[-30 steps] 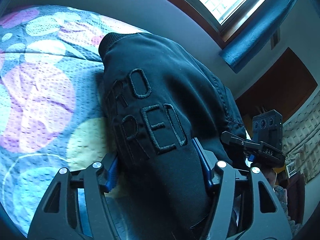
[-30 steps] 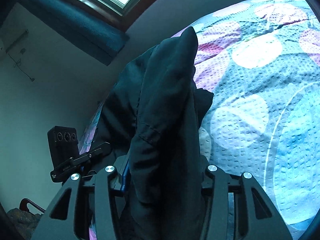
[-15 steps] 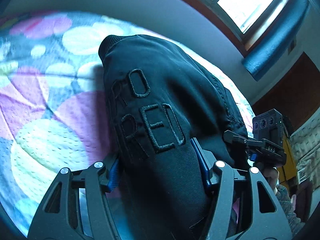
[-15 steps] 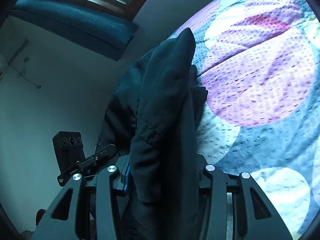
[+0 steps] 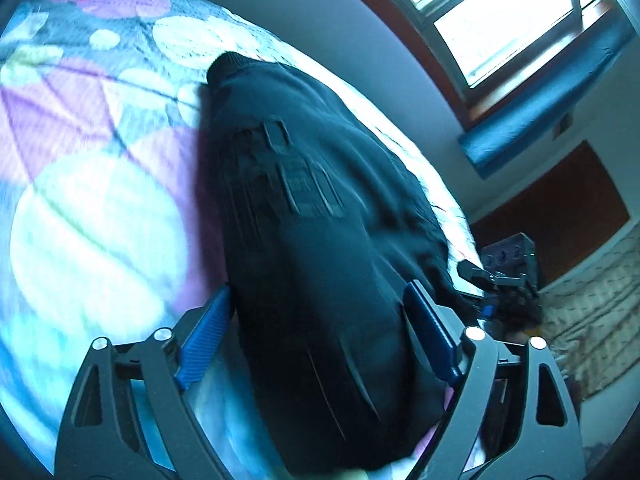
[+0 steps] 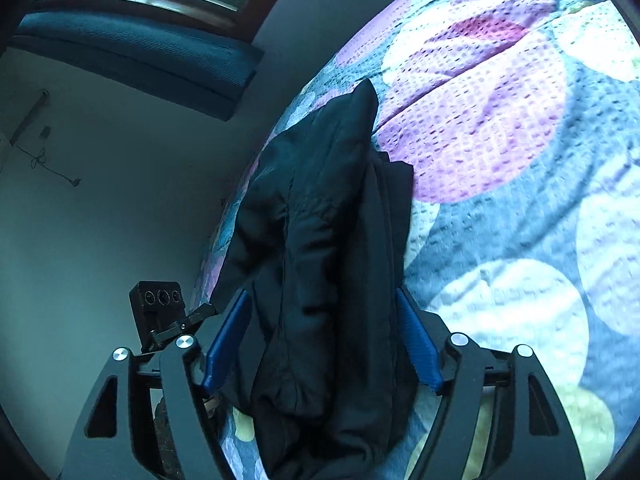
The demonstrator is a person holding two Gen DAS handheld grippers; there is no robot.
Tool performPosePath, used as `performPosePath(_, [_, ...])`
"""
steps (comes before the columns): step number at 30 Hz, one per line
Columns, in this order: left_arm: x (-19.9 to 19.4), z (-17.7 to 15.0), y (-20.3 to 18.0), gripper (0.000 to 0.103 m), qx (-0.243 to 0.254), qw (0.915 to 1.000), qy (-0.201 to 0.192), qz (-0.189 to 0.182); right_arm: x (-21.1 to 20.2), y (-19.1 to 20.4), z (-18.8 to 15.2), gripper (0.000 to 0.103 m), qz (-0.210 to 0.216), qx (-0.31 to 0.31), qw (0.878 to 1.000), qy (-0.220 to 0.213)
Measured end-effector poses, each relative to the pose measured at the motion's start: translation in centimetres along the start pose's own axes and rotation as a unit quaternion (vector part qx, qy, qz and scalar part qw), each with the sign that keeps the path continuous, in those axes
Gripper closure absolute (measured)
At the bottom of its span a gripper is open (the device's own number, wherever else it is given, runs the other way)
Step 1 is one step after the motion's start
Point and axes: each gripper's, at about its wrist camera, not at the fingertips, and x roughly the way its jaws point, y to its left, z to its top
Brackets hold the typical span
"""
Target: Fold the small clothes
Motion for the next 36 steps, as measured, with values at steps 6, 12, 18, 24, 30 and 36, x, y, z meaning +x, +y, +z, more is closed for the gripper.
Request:
performPosePath(6, [1.3, -1.3, -1.6, 0.012, 0.017, 0.9994, 0.015, 0.026, -0.1, -0.1, -2.2, 0.025, -0.035, -0.03, 0.999, 0.02])
performPosePath(12, [1.1, -1.4, -3.1, 0.031, 0.029, 0.9975, 0.01, 0.064, 0.4, 0.7, -3.0, 0.065, -0.042, -0.032, 0.998, 0.02])
performPosePath(18, [-0.4, -1.9, -4.2, 0.035, 0.006, 0.9971, 0.0, 0.076, -1.6, 0.7, -3.8, 0.07, 0.011, -0.007, 1.0, 0.013])
performPosePath(24, [0.7, -2.8, -4.0, 0.034, 0.024, 0.9957, -0.007, 0.089, 0.5, -1.5, -4.1, 0.071, 0.011, 0.012, 1.0, 0.019])
performPosePath(30, [0.8, -3.1, -3.5, 0.033, 0.03, 0.9957, -0.014, 0.087, -0.2, -2.1, -4.8, 0.072, 0.019, -0.007, 1.0, 0.01])
performPosePath(36, [0.8, -3.2, -3.4, 0.032, 0.034, 0.9956, -0.014, 0.086, -0.3, -1.9, -5.0, 0.072, 0.019, -0.011, 1.0, 0.007])
